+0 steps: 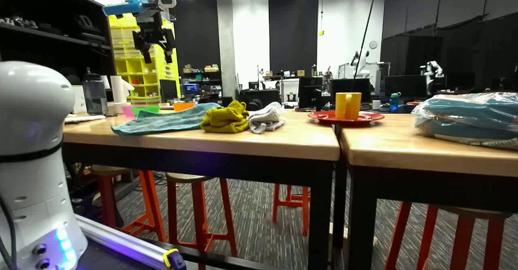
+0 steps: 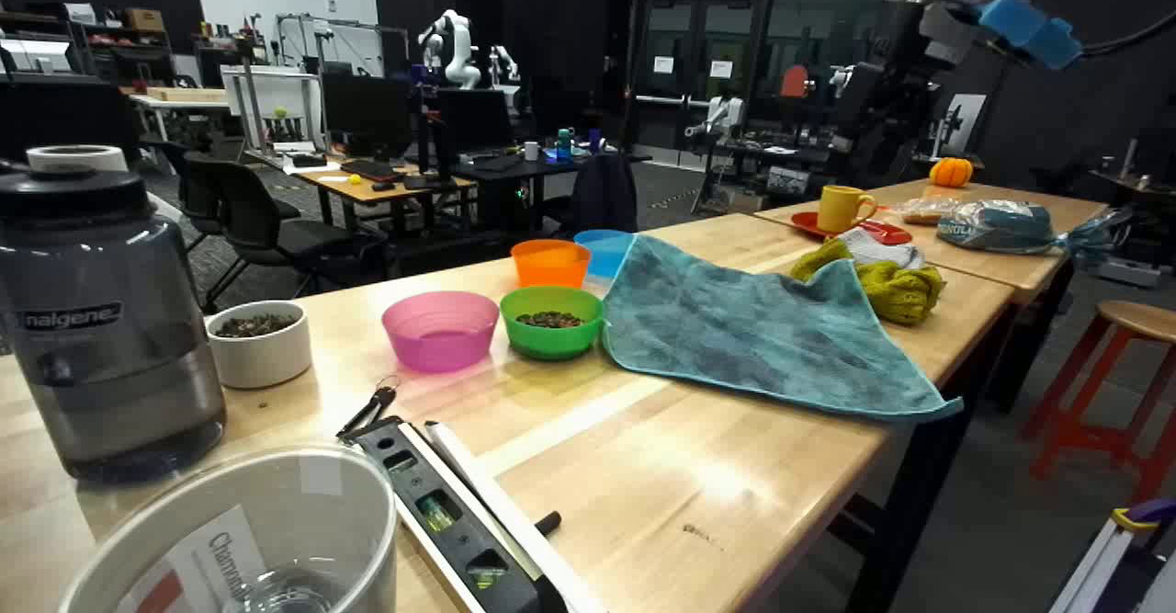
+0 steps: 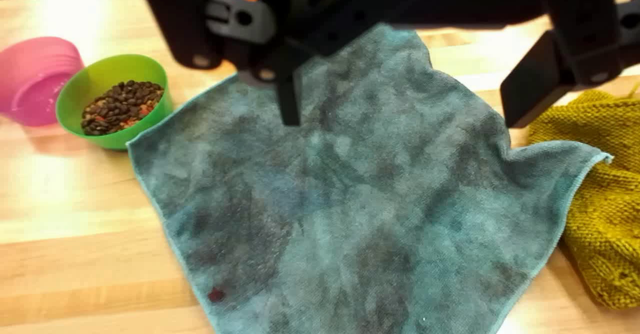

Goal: Fold the blue towel

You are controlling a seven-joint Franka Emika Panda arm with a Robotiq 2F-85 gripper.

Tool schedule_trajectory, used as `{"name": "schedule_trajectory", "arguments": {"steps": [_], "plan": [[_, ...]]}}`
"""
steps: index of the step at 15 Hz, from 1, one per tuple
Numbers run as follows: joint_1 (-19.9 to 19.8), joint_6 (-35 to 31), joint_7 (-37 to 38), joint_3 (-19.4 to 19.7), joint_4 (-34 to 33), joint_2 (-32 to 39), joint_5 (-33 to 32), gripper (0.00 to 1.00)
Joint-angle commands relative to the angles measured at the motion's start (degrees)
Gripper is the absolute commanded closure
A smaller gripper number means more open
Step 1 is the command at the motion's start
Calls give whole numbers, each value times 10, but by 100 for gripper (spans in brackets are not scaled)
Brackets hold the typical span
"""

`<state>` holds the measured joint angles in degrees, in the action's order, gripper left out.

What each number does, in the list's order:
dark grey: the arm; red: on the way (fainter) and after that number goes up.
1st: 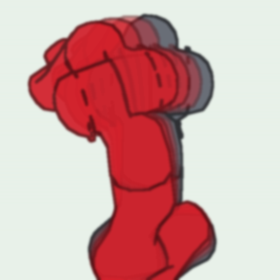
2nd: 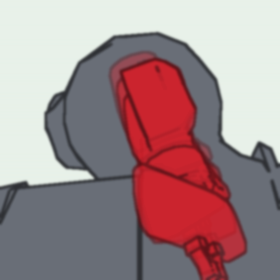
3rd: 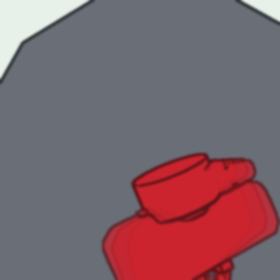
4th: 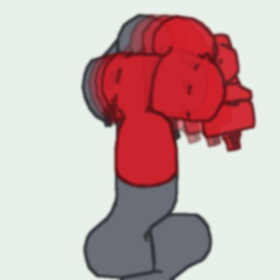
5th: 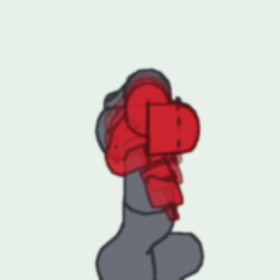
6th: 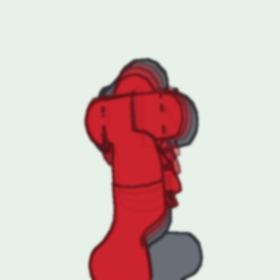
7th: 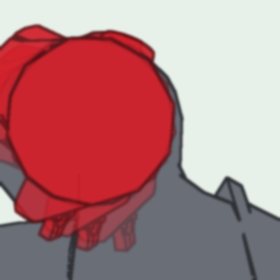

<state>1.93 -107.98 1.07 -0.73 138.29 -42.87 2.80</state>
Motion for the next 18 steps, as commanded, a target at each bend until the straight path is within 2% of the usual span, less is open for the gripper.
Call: {"name": "schedule_trajectory", "arguments": {"steps": [1,11,18], "plan": [[-2,1,-1,-1,-2,0,1,0],[-3,-1,-2,0,-2,0,0,0],[-14,-16,-32,31,10,15,-6,0]]}}
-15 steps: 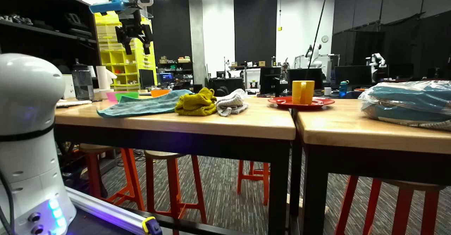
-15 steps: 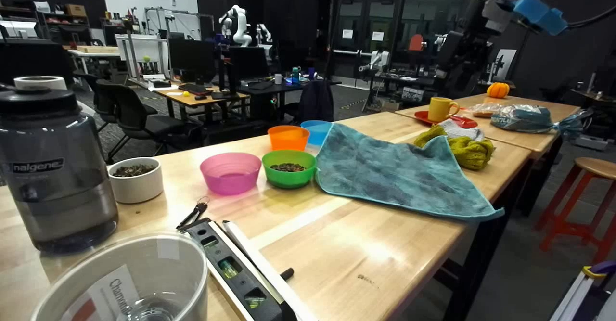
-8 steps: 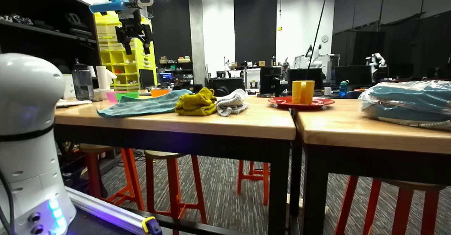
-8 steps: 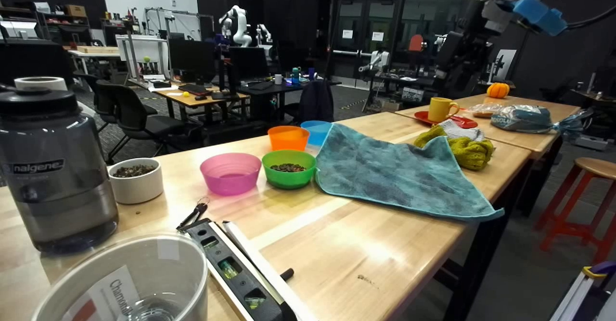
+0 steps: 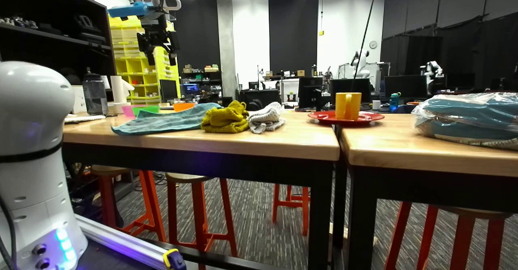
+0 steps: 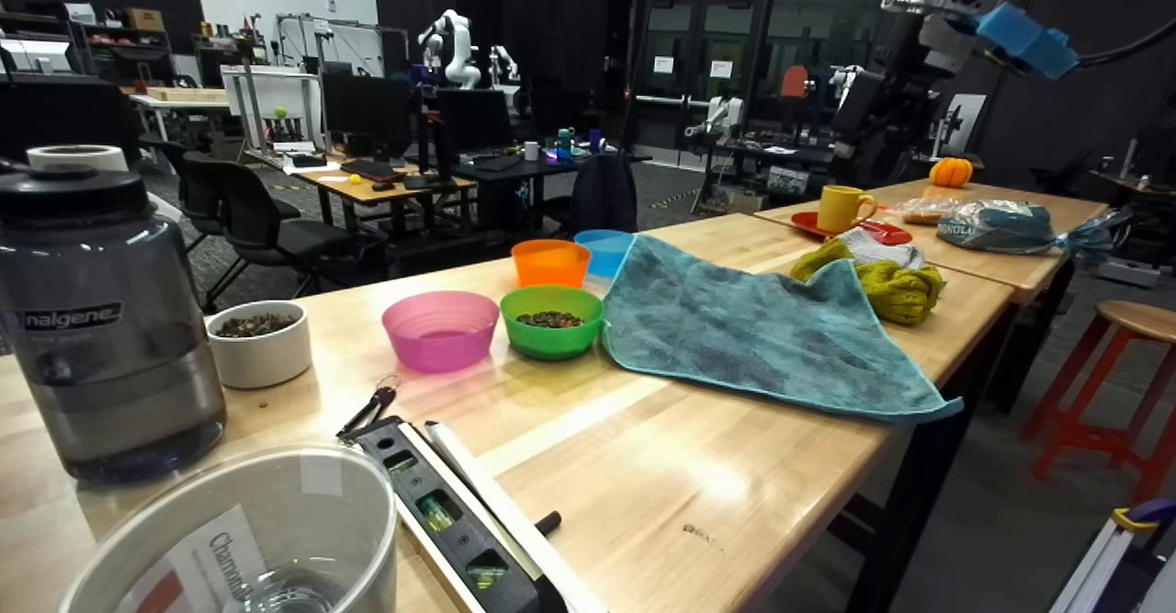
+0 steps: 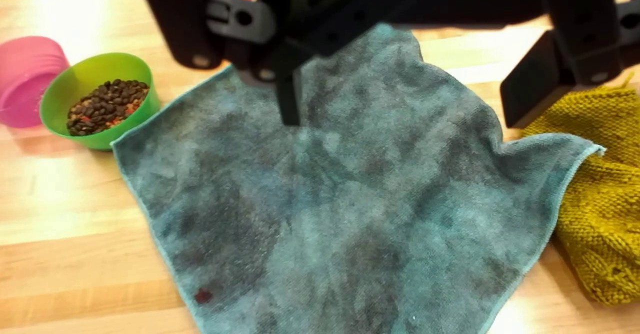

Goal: Fold the blue towel

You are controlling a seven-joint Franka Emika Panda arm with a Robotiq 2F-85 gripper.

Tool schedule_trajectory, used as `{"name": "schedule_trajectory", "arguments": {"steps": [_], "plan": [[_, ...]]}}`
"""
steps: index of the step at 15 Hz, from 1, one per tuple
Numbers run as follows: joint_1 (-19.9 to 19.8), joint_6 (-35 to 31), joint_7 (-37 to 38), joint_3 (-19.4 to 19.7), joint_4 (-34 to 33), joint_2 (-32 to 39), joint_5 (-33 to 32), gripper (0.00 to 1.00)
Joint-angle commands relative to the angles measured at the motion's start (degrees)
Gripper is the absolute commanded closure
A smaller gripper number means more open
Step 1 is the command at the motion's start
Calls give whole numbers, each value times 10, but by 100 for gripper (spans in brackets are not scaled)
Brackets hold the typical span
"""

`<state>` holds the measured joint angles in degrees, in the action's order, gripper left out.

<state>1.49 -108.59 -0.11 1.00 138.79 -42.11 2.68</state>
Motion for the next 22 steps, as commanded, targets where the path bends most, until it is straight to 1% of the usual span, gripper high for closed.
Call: {"name": "schedule_trajectory", "arguments": {"steps": [1,7,11,15,18,22], "plan": [[-12,-13,-25,21,8,10,-4,0],[-45,-33,-38,51,37,39,-26,0],[-72,-77,-33,66,53,70,-48,0],[-92,-129,-32,76,52,107,-65,0],[-100,-162,-31,84,48,139,-65,0],[-101,-190,-32,94,42,173,-50,0]]}}
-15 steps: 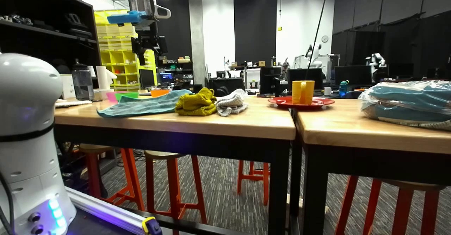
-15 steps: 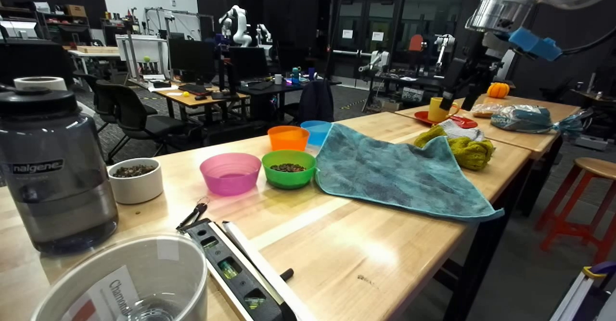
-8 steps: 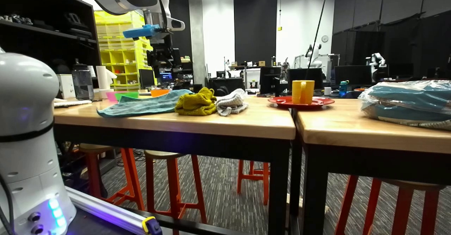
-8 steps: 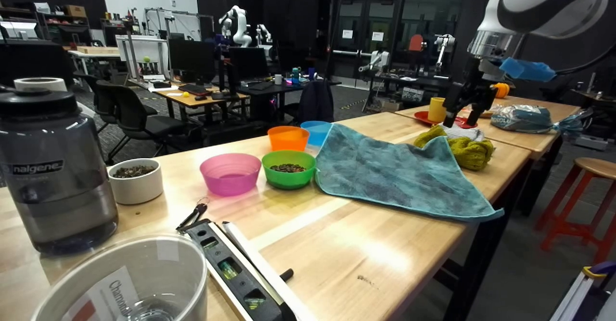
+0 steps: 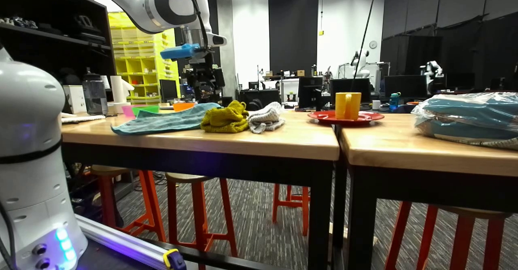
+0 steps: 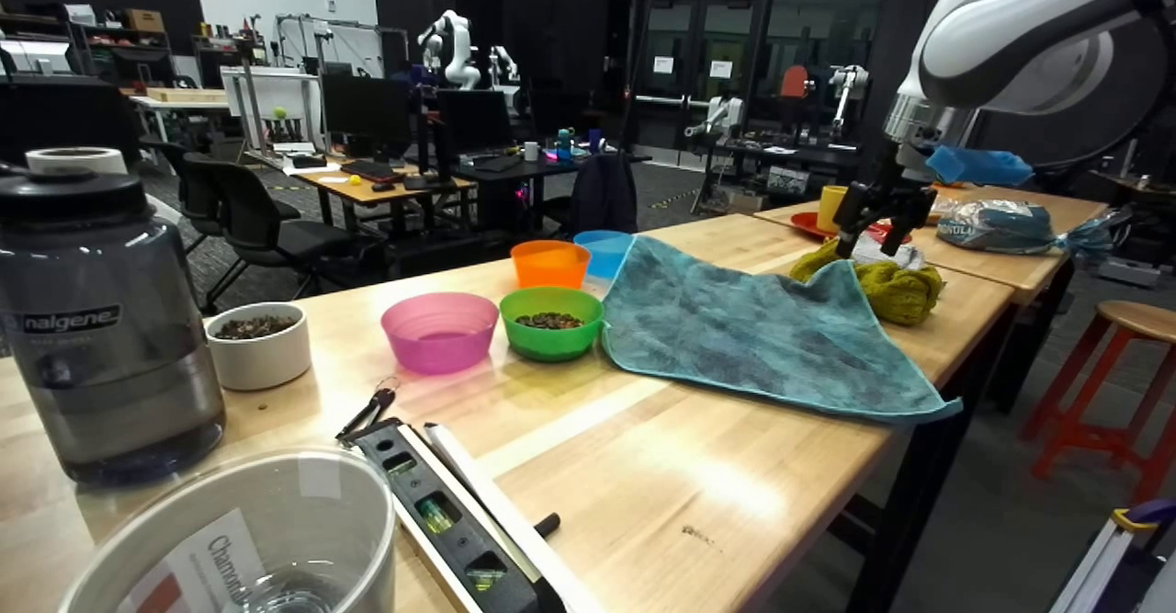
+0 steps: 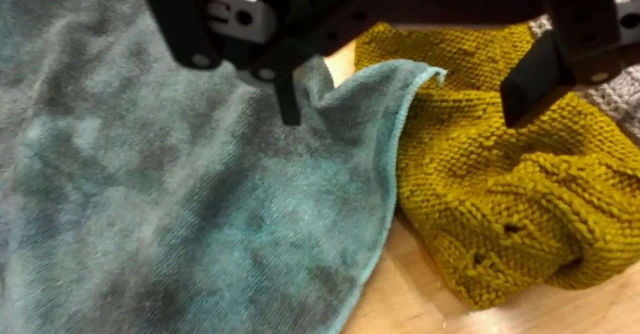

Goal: Fold the blue towel

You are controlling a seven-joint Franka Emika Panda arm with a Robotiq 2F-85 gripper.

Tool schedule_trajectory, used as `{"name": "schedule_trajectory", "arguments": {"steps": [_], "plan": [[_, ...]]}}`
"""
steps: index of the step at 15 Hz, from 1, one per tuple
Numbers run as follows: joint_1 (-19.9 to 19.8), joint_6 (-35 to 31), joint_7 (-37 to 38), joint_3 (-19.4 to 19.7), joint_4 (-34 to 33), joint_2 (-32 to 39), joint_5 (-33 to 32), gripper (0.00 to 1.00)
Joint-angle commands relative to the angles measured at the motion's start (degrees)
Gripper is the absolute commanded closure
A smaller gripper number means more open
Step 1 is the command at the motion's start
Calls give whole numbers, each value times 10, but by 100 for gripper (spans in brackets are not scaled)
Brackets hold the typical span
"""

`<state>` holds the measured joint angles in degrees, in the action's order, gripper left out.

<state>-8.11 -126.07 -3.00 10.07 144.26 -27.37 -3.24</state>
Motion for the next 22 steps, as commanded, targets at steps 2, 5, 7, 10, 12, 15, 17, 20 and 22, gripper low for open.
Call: {"name": "schedule_trajectory", "arguments": {"steps": [2,5,7,10,12,15,17,20,22], "plan": [[-3,-22,-4,6,-19,42,18,0],[-1,-31,-9,9,-22,55,33,0],[1,-35,-10,9,-25,61,42,0],[3,-40,-13,9,-26,68,53,0],[5,-46,-14,8,-29,71,63,0],[10,-52,-16,5,-36,77,76,0],[14,-52,-16,4,-42,80,83,0],[18,-45,-13,1,-48,86,87,0],[19,-39,-10,-1,-49,90,87,0]]}}
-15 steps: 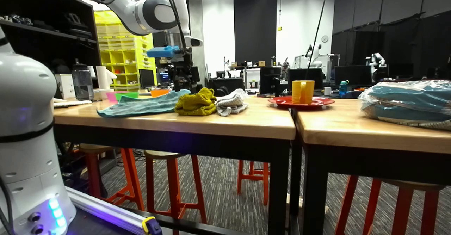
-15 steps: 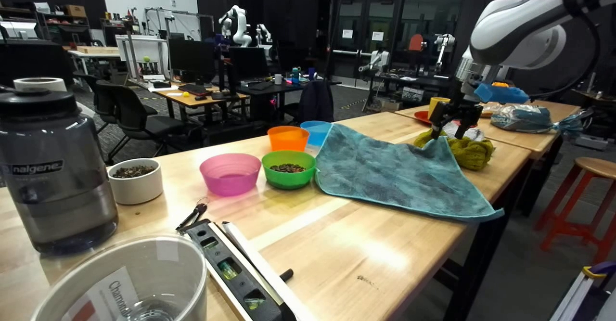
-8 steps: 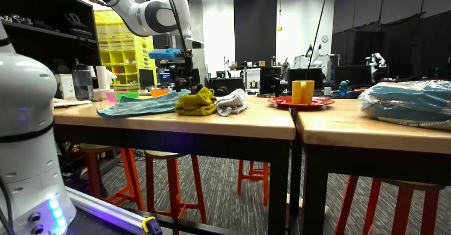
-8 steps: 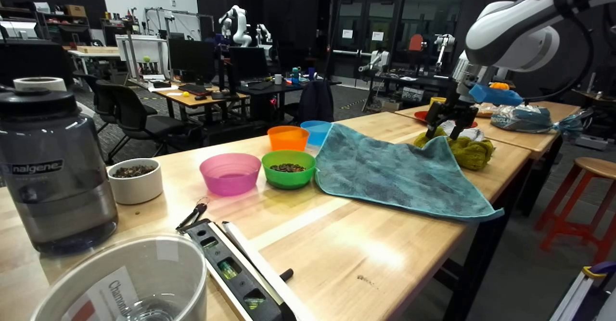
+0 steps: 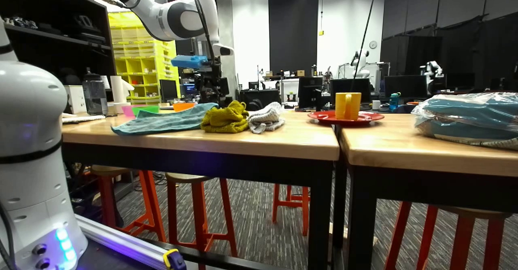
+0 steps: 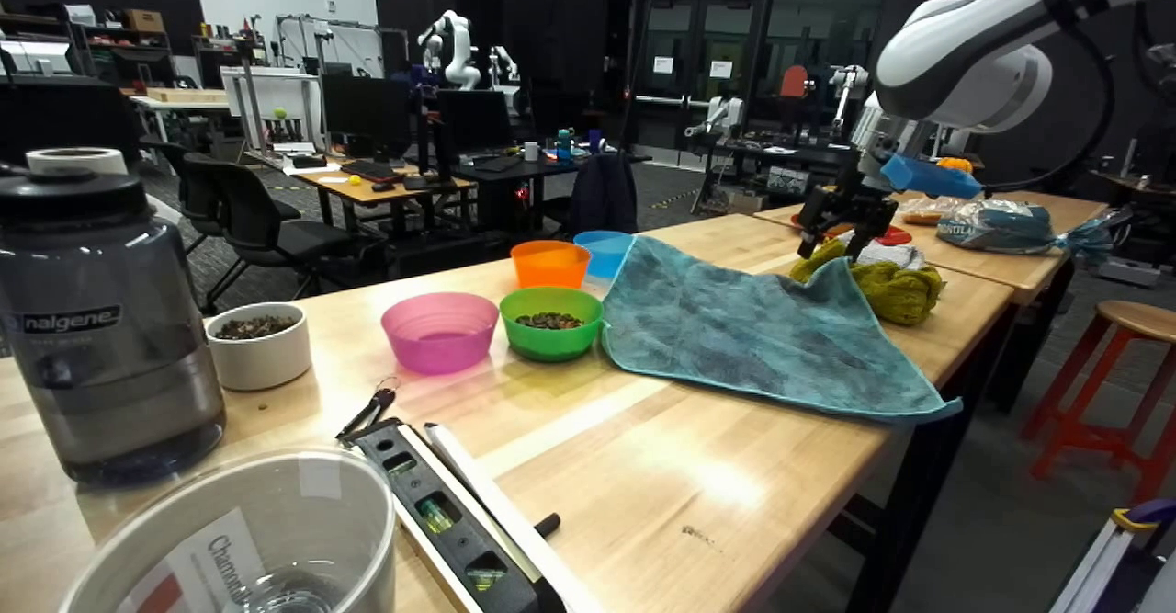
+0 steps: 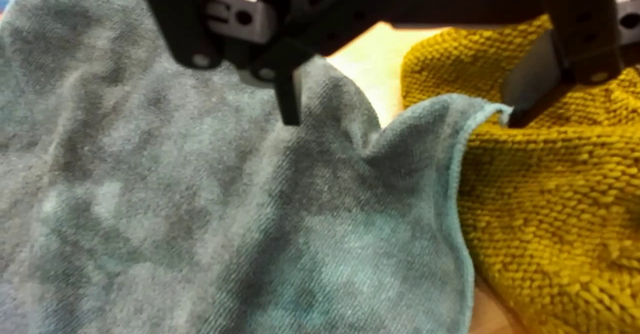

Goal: Fold the blue towel

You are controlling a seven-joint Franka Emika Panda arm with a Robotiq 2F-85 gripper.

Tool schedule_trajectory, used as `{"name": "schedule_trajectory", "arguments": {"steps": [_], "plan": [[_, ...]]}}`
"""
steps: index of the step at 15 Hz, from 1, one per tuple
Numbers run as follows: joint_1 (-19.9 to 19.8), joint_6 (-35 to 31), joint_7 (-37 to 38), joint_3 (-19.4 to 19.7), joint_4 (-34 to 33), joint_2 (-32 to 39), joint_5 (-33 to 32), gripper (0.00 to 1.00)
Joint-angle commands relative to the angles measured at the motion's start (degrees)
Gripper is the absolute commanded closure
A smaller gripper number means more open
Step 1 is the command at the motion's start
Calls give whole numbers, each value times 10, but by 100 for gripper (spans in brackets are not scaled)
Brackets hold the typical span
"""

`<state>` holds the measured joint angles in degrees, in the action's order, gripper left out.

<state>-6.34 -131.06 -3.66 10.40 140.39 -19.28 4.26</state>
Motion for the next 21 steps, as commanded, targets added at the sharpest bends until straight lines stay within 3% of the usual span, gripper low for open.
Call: {"name": "schedule_trajectory", "arguments": {"steps": [1,4,5,8,13,16,21], "plan": [[1,14,-2,-5,-11,11,12,0],[1,19,-1,-6,-8,15,13,0],[1,21,-1,-6,-8,16,15,25],[0,23,1,-7,-5,15,15,39],[-3,21,8,-12,-2,3,2,81],[-3,24,14,-20,-1,-7,-6,100],[9,33,31,-54,-4,-27,-12,99]]}}
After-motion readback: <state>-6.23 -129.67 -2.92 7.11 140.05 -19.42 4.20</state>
